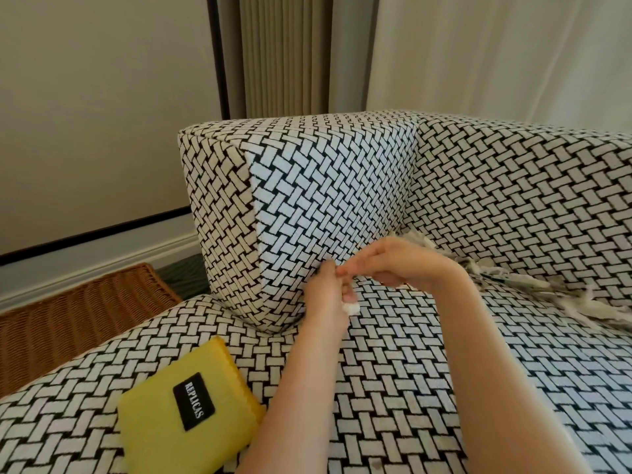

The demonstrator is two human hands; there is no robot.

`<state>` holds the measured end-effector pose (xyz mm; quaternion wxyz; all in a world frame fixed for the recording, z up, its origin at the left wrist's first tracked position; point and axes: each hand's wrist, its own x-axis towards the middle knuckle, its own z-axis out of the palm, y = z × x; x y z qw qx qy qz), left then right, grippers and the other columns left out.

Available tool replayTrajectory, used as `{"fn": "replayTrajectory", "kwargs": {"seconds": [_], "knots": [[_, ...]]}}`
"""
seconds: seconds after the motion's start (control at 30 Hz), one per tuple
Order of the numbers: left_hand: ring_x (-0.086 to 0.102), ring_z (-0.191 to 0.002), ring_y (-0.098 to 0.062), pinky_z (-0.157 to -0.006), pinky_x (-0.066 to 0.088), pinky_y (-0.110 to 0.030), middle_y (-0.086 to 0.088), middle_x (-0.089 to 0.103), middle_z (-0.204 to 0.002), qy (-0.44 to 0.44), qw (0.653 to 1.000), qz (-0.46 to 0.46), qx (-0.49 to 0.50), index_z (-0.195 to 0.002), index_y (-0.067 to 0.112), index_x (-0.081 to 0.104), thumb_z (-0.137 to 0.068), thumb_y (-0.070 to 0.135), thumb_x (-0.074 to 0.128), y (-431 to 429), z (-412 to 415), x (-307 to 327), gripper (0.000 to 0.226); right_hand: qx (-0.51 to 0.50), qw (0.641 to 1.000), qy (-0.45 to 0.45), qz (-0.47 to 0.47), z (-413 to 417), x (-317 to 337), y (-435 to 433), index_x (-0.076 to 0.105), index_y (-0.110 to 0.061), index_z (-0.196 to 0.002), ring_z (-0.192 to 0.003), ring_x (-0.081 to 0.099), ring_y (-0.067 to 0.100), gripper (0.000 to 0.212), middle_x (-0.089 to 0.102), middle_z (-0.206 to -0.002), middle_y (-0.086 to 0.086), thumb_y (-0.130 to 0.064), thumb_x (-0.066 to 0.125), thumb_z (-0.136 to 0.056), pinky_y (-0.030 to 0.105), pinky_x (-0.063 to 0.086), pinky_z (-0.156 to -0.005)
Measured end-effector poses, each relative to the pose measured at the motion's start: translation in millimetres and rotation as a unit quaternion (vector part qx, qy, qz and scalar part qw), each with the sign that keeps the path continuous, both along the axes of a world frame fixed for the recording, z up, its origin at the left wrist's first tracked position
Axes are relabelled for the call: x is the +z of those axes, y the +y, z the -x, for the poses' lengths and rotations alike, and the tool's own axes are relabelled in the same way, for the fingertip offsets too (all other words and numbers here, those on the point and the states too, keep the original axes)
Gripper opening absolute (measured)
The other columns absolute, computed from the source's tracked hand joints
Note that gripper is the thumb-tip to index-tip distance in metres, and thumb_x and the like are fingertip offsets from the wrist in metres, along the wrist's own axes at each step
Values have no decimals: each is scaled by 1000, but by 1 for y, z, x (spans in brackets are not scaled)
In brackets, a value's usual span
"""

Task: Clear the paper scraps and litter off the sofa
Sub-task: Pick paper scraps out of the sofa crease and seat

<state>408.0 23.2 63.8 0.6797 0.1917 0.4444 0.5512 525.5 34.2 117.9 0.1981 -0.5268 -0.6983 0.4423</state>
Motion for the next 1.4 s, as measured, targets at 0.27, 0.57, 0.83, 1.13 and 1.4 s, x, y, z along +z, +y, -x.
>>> {"fn": "replayTrajectory", "kwargs": {"seconds": [0.27,0.57,0.83,1.13,1.4], "knots": [[21,-18,-4,-26,16,-5,8,28,-27,-71,997,1,-36,-41,16,37,-97,15,35,10,3,-3,56,-328,934,-94,-109,-18,-54,57,68,-15,-100,-91,52,13,23,61,-92,-5,-26,68,-80,29,44,-88],[22,-19,-5,-26,15,-5,7,30,-29,-82,995,9,-53,-43,17,35,-93,10,33,16,1,-12,50,-293,844,-406,-194,14,-67,76,59,-11,-105,-95,59,22,20,62,-102,5,-20,52,-88,28,34,-70],[22,-22,-4,-25,17,-8,7,30,-33,-81,996,11,-40,-55,17,33,-93,13,39,11,0,-9,39,-299,940,-85,-137,-45,-39,61,70,-12,-100,-73,58,12,22,68,-101,6,-25,67,-82,20,43,-66],[23,-21,-4,-25,17,-8,7,31,-31,-83,996,2,-41,-55,16,33,-95,14,38,10,-1,-8,40,-201,968,-136,-63,-54,-45,45,71,-19,-104,-105,42,11,32,54,-103,-8,-29,75,-74,27,29,-100],[24,-20,-4,-26,17,-6,8,31,-29,-80,995,-3,-51,-55,16,32,-95,14,36,14,-1,-11,40,-281,924,-183,-186,-28,-60,69,75,-19,-87,-82,57,13,13,69,-88,-4,-28,71,-78,32,50,-78]]}}
